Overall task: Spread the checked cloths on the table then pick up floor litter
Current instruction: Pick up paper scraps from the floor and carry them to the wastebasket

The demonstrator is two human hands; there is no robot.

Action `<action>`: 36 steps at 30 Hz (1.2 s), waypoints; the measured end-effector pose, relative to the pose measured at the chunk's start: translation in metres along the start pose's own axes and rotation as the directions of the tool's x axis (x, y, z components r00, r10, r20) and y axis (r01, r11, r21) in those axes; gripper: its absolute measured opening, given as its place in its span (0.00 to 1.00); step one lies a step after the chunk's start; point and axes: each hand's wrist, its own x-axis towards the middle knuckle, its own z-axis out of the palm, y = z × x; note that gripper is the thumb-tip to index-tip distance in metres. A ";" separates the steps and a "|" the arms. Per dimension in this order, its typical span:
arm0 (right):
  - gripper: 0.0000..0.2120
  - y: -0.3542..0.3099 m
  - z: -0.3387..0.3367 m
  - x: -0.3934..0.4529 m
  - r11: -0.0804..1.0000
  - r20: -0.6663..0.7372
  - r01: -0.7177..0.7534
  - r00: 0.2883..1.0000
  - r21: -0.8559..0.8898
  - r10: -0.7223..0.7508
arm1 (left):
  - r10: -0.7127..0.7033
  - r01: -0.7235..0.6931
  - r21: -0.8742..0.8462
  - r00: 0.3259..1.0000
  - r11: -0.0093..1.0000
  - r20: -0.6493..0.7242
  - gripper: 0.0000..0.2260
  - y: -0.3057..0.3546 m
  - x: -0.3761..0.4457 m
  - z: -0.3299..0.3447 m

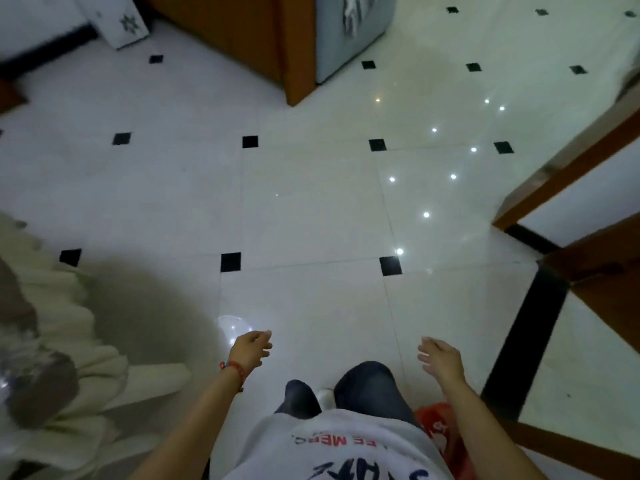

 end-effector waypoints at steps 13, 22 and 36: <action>0.14 -0.165 0.085 0.120 0.909 0.276 0.109 0.961 -0.403 0.007 | -0.226 0.156 -0.327 0.956 0.932 -0.189 0.17 0.073 0.061 -0.032; 0.08 -0.295 0.215 0.152 0.785 0.482 0.295 0.876 -0.545 0.006 | -0.383 0.176 -0.567 0.884 0.804 -0.268 0.14 0.096 0.089 -0.075; 0.10 -0.466 0.503 0.171 0.631 0.573 0.475 0.817 -0.614 -0.057 | -0.491 0.149 -0.750 0.833 0.645 -0.256 0.14 0.184 0.220 -0.286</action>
